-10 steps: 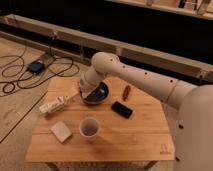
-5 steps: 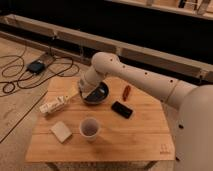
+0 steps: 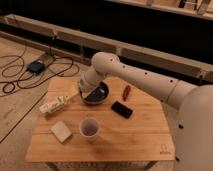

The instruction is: Push the eraser across the table

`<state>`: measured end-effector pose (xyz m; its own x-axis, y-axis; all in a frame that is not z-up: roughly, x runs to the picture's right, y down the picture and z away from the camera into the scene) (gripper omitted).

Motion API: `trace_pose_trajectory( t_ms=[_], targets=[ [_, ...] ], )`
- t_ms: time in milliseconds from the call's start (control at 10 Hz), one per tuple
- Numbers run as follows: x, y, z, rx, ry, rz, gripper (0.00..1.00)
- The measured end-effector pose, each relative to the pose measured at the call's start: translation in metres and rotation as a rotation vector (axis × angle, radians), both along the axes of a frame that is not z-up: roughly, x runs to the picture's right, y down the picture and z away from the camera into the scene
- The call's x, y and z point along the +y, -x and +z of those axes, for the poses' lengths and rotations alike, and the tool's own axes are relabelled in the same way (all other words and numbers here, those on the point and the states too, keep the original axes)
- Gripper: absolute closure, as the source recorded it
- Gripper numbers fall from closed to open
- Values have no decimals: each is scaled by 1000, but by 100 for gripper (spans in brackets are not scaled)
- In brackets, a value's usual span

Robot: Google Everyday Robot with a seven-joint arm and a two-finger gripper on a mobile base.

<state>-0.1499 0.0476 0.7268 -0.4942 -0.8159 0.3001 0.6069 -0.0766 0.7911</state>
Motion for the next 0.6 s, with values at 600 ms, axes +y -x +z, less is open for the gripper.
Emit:
trace_pose_trajectory(
  t_ms=[600],
  targets=[
    [4,-38,31,103,14,-22,29]
  ],
)
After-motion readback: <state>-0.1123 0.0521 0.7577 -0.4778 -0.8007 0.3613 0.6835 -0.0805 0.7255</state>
